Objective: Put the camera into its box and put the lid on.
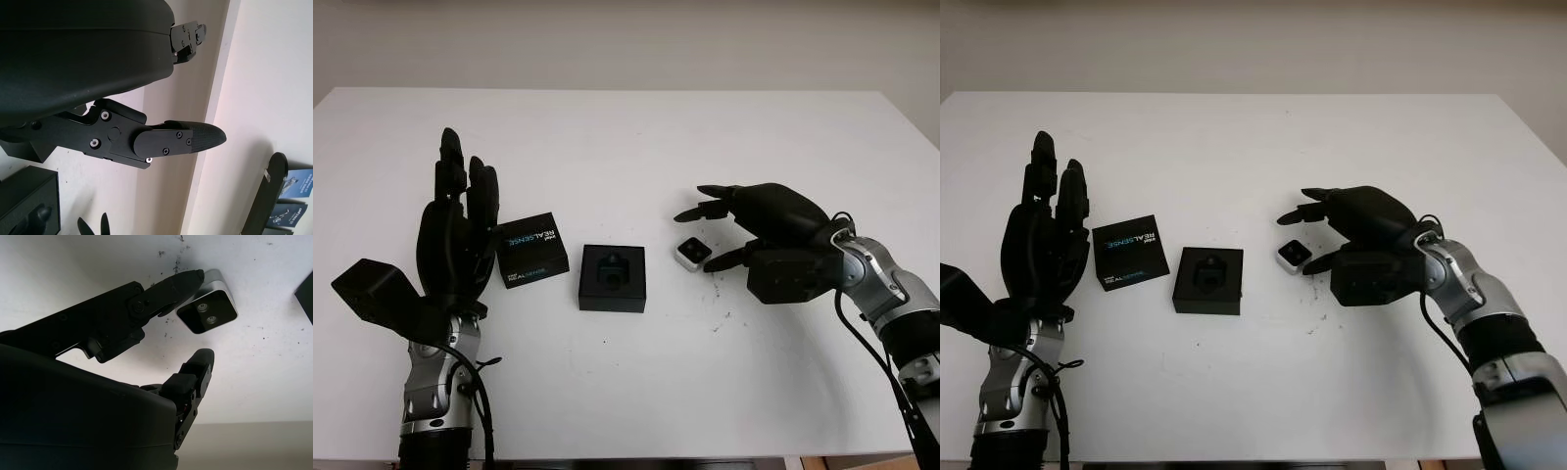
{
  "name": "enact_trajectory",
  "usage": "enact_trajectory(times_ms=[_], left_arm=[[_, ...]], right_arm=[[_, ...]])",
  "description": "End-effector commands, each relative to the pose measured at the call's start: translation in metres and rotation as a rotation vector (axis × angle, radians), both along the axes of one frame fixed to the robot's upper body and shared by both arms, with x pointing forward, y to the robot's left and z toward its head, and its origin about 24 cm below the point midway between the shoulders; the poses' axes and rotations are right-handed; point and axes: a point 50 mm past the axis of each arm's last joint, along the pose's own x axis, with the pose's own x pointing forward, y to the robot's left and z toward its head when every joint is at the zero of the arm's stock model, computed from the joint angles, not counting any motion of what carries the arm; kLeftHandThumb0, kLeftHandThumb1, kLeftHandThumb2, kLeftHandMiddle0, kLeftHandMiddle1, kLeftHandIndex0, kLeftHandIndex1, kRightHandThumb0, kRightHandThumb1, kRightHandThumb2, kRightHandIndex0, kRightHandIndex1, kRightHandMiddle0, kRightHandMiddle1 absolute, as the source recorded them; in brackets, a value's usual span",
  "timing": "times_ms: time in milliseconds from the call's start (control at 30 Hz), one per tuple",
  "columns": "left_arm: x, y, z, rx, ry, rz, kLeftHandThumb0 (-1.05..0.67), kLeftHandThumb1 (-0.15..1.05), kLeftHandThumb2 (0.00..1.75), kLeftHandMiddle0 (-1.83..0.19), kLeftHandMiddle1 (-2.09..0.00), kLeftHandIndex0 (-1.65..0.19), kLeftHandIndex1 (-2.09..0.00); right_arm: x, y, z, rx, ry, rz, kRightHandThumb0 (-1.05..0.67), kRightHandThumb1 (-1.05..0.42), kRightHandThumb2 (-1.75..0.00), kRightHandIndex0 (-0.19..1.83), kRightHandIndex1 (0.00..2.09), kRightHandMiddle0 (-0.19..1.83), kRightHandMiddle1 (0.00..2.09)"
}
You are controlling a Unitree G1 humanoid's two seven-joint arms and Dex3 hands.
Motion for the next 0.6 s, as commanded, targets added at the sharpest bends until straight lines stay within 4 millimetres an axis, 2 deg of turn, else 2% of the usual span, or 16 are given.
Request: enact_trajectory(times_ms=[0, 100, 167, 567], left_arm=[[-0.001, 0.0, 0.001, 0.001, -0.01, -0.003, -0.55, 1.05, 0.41, 0.14, -0.05, 0.17, -0.05], [-0.001, 0.0, 0.001, -0.002, -0.013, -0.005, -0.55, 1.05, 0.41, 0.13, -0.05, 0.17, -0.05], [-0.001, 0.0, 0.002, 0.007, -0.013, -0.004, -0.55, 1.05, 0.41, 0.14, -0.05, 0.17, -0.05], [-0.001, -0.001, 0.002, -0.004, -0.011, -0.001, -0.55, 1.05, 0.41, 0.14, -0.05, 0.17, -0.05]], right_arm=[[0.001, 0.002, 0.001, 0.015, -0.02, 0.01, -0.5, -0.82, -0.05, 0.35, 0.08, 0.67, 0.33], [0.001, 0.001, -0.001, 0.018, -0.019, 0.011, -0.5, -0.82, -0.05, 0.38, 0.07, 0.57, 0.58], [0.002, 0.001, -0.003, 0.008, -0.009, 0.008, -0.5, -0.83, -0.06, 0.37, 0.06, 0.52, 0.66], [0.001, 0.003, -0.01, -0.015, 0.012, 0.021, -0.52, -0.81, -0.05, 0.37, 0.06, 0.49, 0.71]])
